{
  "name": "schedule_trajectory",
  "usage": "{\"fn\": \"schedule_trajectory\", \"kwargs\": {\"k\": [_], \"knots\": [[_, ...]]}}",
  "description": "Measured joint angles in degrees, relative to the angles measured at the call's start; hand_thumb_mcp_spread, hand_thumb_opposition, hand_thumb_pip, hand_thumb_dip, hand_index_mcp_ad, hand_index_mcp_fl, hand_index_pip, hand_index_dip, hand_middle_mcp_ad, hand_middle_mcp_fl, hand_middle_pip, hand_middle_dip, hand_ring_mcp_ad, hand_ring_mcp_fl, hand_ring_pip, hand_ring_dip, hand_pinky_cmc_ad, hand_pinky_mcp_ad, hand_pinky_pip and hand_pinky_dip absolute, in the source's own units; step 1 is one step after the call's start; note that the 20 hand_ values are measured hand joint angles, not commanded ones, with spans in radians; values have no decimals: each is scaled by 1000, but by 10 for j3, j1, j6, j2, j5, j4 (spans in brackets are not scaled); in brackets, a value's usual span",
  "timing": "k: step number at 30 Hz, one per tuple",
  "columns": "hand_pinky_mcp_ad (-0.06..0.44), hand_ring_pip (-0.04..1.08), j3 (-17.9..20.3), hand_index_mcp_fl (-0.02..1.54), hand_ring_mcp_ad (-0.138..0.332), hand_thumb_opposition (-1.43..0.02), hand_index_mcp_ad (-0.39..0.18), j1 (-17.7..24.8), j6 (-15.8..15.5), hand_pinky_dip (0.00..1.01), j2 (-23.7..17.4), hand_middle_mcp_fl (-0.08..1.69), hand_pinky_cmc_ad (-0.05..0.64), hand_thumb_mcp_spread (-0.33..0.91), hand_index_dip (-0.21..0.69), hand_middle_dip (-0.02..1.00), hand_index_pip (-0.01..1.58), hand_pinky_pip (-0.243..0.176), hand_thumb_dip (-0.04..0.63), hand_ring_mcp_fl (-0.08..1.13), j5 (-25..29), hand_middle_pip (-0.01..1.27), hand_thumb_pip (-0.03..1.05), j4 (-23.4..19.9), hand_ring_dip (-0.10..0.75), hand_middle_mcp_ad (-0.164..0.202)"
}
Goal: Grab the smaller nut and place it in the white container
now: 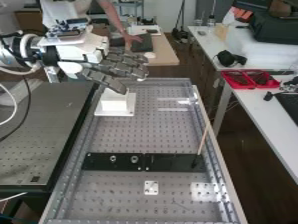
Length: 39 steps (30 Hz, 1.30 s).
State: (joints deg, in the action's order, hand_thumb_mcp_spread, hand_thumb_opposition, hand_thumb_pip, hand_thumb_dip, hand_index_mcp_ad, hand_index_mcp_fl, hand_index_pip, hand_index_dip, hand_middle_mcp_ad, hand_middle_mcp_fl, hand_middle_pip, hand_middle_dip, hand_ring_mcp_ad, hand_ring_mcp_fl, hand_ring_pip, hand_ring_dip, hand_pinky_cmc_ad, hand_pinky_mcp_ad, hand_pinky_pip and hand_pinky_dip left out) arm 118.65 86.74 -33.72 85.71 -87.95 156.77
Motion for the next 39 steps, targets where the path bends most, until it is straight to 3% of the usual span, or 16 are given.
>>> {"fn": "schedule_trajectory", "kwargs": {"k": [39], "knots": [[276,129,-24,197,178,-805,-105,10,-10,705,3,164,340,237,140,234,89,-63,206,10,8,131,667,10,87,61]]}}
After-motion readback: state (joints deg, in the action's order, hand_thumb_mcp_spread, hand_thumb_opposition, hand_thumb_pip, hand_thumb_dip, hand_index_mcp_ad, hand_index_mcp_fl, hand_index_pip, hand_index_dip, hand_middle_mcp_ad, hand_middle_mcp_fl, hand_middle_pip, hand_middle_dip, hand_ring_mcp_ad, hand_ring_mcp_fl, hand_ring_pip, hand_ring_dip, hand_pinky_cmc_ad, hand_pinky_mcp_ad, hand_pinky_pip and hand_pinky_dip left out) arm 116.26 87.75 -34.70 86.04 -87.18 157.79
